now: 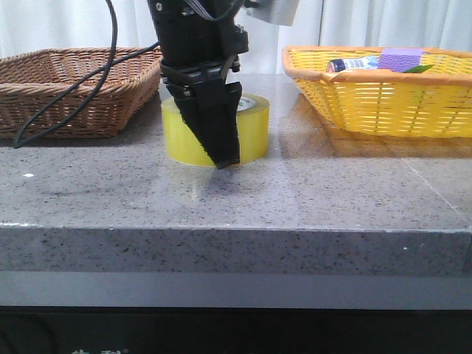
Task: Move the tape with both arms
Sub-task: 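Lower the left gripper into the tape roll and grasp its rim, then lift the tape with the left gripper and carry it over the brown basket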
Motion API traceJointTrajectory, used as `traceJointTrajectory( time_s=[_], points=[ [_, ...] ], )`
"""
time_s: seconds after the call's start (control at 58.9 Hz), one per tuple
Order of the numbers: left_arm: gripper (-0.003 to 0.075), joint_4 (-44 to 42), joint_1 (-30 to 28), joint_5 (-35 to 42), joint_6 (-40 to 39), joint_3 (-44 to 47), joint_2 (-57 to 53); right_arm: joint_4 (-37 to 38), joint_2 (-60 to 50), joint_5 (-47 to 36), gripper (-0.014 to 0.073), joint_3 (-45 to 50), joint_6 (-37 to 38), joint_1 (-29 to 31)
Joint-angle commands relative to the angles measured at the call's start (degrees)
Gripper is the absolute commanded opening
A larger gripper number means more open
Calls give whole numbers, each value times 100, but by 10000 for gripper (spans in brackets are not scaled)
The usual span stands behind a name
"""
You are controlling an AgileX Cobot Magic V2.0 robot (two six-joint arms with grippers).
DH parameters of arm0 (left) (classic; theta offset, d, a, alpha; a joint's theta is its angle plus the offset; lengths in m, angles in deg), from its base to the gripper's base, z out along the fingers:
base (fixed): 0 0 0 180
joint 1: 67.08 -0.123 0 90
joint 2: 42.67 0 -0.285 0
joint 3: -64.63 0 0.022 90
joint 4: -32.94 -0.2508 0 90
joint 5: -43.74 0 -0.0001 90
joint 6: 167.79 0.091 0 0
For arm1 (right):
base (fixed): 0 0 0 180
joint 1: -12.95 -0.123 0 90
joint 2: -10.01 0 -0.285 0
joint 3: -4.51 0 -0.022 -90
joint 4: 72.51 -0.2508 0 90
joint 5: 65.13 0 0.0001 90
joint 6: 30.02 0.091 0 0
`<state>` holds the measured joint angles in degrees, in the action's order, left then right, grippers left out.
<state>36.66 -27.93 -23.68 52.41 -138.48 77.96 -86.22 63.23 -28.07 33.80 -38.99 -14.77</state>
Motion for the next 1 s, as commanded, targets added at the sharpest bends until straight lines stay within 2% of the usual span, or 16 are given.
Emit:
traceJointTrajectory(
  time_s=[0.0, 0.238, 0.526, 0.73, 0.985],
  points=[
    [191, 4, -11, 264, -38, -164, -259, -22, -23, -404, 466, -146, -6, 44],
    [190, 16, -11, 259, -354, -504, -296, -22, -23, -404, 466, -146, -6, 44],
    [190, 16, -67, -86, -571, -1800, -540, -22, -23, -404, 466, -146, -6, 44],
    [190, 6, -667, -215, -1453, -2529, -626, -22, -23, -404, 466, -146, -6, 44],
    [190, 6, -1772, -187, -3009, -2582, -488, -22, -23, -404, 466, -146, -6, 44]
  ],
)
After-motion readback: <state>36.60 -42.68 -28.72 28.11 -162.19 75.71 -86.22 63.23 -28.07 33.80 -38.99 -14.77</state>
